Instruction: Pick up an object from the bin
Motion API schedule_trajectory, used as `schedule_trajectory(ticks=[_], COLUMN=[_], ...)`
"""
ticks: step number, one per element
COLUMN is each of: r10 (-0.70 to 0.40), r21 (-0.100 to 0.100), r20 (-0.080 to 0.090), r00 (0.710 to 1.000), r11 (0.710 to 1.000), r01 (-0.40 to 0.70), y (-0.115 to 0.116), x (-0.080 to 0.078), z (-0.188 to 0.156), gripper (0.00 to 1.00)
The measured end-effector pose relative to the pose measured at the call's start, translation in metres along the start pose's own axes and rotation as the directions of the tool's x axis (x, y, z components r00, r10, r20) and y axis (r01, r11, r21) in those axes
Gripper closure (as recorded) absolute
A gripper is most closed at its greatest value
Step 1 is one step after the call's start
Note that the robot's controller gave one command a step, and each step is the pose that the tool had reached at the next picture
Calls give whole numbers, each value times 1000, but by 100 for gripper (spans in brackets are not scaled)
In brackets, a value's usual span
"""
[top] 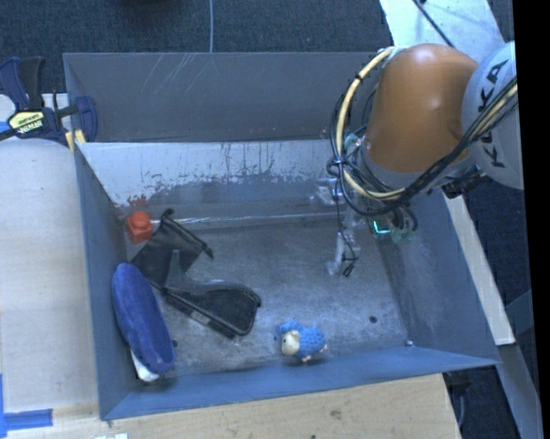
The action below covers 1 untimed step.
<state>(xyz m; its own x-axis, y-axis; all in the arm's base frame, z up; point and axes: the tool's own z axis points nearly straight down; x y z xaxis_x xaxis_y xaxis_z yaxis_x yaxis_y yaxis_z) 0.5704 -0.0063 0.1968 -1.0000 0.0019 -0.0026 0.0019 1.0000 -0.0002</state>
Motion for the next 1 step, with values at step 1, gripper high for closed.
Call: schedule_trajectory(ticks=[1], r10=[-69], r21=[-2], r20=[-4], r00=[998], r11=[998], r01=[68], y=[47], x=[37], z=[26], gripper=[0])
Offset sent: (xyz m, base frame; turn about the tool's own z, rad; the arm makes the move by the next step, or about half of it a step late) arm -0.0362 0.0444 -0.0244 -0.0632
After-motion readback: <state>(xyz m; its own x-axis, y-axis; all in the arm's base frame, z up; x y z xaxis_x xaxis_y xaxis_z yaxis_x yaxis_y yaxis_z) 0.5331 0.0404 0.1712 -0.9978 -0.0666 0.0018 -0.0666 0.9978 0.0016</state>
